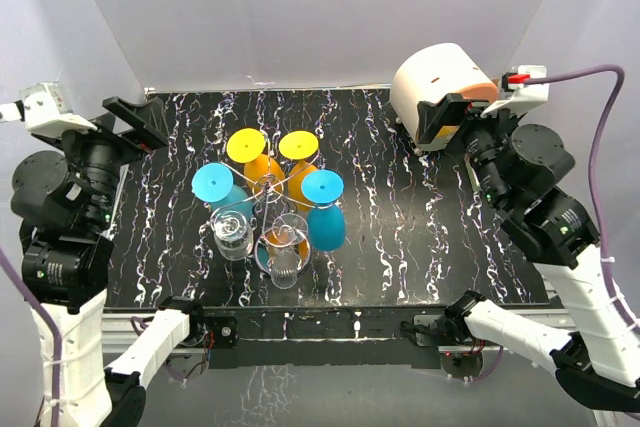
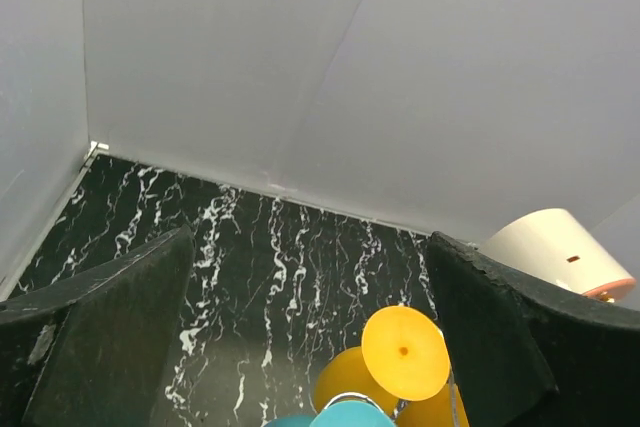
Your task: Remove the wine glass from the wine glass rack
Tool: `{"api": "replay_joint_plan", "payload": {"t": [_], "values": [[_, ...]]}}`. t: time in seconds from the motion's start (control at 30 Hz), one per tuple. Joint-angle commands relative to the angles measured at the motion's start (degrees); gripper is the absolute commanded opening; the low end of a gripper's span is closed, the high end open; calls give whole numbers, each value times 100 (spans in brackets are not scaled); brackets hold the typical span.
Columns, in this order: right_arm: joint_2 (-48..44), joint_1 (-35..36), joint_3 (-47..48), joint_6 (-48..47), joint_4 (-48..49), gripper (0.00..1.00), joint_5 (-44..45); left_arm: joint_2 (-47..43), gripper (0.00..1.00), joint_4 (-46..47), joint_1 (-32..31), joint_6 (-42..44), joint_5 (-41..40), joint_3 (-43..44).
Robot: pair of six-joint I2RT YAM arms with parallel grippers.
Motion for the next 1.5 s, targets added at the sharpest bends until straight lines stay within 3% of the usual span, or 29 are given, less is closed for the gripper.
{"api": "replay_joint_plan", "payload": {"t": [0.0, 0.43, 0.6, 0.8, 1.0, 1.23, 1.47], "values": [[-100, -361, -359, 280, 458, 98, -13, -45, 99, 341, 189, -228, 199, -352], [-222, -1066, -1305, 641, 1182, 98, -1020, -91, 99, 723, 534, -561, 485, -1053], [-464, -1151, -1770, 1240, 1659, 98, -1309, -104, 99, 816, 581, -621, 573, -1113], [-511, -1189, -1986, 1621, 1923, 98, -2293, -86, 99, 881, 610, -697, 733, -1110], [-162, -1197, -1889, 1703, 2039, 98, -4189, 64, 99, 742, 627, -746, 1067, -908], [529, -1203, -1543, 1693, 1804, 98, -5537, 445, 99, 365, 630, -628, 1678, -478], [1023, -1204, -1288, 1832, 1715, 98, -5906, 1145, 99, -370, 634, -395, 2623, 288]]}}
